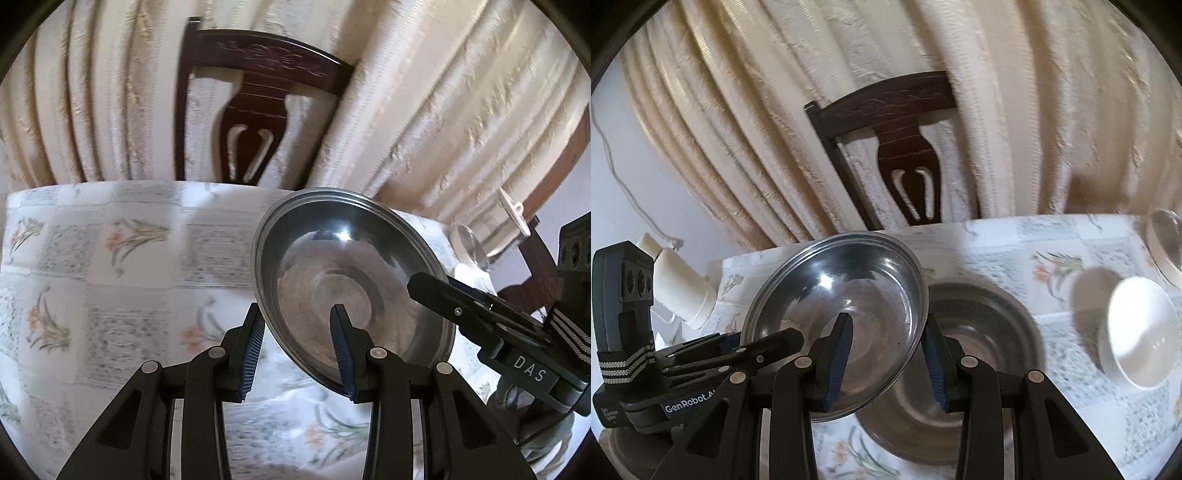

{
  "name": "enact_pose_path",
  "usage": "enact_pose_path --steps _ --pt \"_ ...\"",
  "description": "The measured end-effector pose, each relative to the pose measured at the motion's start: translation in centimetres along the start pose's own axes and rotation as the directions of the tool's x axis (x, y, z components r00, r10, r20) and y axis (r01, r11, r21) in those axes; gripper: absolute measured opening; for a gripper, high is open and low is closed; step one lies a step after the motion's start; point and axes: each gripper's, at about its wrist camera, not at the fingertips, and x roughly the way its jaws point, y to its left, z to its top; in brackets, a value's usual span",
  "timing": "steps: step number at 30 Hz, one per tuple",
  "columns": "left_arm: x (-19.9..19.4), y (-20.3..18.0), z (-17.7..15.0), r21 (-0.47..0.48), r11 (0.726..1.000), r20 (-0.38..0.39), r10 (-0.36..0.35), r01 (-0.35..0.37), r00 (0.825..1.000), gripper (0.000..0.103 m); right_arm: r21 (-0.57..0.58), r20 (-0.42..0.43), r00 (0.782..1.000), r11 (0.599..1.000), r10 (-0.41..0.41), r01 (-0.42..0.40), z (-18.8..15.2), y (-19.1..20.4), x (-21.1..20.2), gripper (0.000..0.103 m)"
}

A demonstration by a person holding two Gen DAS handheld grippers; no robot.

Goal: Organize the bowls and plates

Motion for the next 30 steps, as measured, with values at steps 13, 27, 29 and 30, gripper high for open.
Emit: enact_pose_path --steps 13,27,29,30 --pt "2.9 -4.2 -0.9 0.061 0.998 -0.056 0.000 0.004 0.998 0.038 0.084 0.001 1.000 0.996 -0.013 0.013 -1.5 -4.0 -0.8 0.041" --pt "4.6 -5.4 -1.5 0.083 0.997 -0.087 0.014 -0.007 0.996 0.038 0.123 -0.011 1.000 0.992 -0.012 0.013 -2.6 -5.6 -0.2 0.041" --pt "5.0 -5.5 -1.6 0.086 0.996 -0.093 0.021 -0.013 0.995 0.038 0.125 -0.017 1.000 0.992 -0.015 0.016 -2.7 -5.7 0.0 0.041" --pt "5.1 -5.5 -1.7 0.085 0.996 -0.097 0.023 -0.015 0.995 0.038 0.125 -0.021 1.000 0.992 -0.018 0.020 -2.8 -5.8 0.1 0.041"
